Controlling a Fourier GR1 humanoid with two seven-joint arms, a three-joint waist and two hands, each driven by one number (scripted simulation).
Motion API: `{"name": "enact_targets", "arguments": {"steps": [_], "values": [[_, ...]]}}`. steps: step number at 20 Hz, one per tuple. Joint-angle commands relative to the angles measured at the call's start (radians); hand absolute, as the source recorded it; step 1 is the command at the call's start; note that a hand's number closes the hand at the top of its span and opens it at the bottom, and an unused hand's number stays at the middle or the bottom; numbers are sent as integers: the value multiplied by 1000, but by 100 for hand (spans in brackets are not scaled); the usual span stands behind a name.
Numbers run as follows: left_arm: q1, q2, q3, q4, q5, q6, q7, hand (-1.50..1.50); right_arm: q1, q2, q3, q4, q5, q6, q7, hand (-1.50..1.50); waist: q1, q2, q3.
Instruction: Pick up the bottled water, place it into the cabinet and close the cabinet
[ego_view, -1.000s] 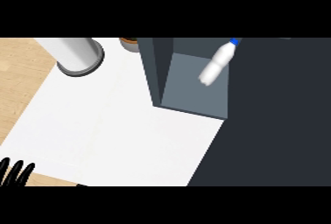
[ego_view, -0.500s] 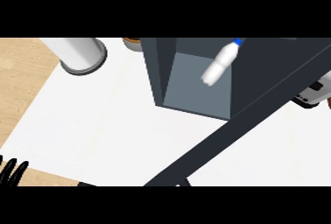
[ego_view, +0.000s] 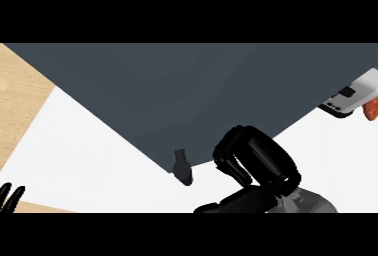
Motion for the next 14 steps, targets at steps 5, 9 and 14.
{"name": "enact_targets", "arguments": {"steps": [5,9,14], "values": [[37,-7,11,-2,-5,-41,-27,-150,-426,42,-214,452,54,-106,-9,150,-30,-1,6],[31,9,39,9,13,-78,-19,-150,-509,47,-246,600,81,-121,-61,150,-43,0,6],[17,-14,41,2,21,-70,3,-150,-567,50,-249,670,67,-118,-100,150,-62,-2,7]]}}
